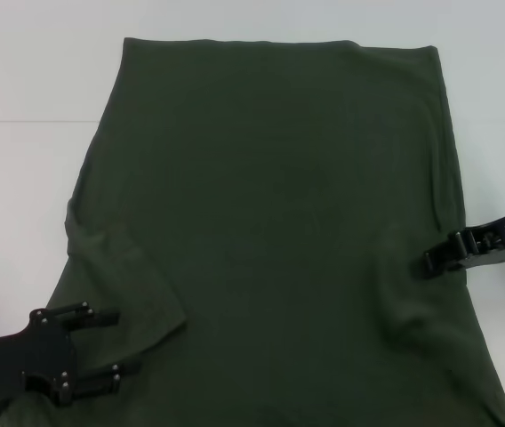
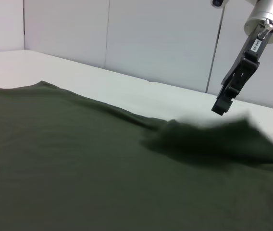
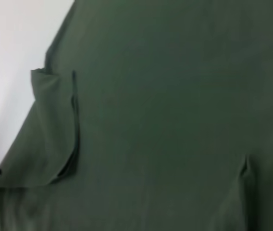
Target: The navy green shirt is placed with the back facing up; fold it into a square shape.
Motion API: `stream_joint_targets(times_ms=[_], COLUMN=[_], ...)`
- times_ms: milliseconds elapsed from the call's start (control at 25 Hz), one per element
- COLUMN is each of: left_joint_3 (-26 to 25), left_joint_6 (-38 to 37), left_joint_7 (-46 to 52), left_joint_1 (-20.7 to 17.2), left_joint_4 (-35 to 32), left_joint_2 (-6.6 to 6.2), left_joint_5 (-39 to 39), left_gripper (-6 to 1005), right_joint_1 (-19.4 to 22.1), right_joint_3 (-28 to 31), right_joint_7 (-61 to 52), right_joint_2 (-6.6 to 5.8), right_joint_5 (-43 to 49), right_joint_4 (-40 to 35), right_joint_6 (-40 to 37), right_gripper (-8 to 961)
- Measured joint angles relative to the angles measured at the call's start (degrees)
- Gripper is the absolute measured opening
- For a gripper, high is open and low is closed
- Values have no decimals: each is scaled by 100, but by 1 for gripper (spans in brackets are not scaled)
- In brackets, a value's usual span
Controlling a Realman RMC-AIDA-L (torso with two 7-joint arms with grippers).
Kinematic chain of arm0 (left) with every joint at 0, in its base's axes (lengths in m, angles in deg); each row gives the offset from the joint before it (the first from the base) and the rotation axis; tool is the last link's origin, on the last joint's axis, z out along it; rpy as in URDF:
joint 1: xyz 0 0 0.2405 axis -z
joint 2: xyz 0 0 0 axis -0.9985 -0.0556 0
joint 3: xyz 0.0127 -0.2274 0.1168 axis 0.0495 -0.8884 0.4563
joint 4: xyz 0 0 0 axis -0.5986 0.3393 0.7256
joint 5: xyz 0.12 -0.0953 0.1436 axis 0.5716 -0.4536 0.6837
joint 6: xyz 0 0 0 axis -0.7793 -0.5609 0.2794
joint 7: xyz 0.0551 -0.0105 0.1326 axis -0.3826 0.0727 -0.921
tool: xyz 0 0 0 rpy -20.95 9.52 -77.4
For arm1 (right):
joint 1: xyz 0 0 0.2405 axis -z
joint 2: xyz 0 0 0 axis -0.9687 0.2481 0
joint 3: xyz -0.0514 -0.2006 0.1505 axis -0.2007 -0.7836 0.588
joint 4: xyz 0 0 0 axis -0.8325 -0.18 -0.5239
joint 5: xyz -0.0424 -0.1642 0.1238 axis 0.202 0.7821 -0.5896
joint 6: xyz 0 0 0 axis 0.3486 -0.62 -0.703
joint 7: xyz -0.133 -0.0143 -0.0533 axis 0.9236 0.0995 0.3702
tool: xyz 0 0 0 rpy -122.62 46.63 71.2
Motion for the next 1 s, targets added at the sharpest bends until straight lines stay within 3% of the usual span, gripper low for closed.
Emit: stream_joint_targets(times_ms=[160,360,480,560,680,1000], left_joint_3=[13,-5,-22,-69,-175,-199], left_joint_6=[-4,-27,-82,-146,-261,-851], left_joint_7=[0,121,472,877,1689,3901], left_joint_1=[0,2,25,62,145,262], left_joint_4=[0,0,3,5,32,55], left_joint_2=[0,-1,-44,-102,-226,-561], left_joint_5=[0,-1,-30,-53,-63,-24], left_gripper=[726,725,726,727,730,729], right_joint_1=[64,221,439,618,970,1699], right_joint_3=[54,275,460,507,535,639], right_joint_7=[102,565,1363,2060,3478,6509], right_joint_2=[-4,-110,-185,-185,-66,412], right_joint_5=[-163,-675,-1118,-1391,-1798,-2077], right_joint_4=[55,301,572,763,1040,1186], right_joint_6=[-10,-153,-379,-528,-755,-817], right_gripper=[78,304,552,634,757,756])
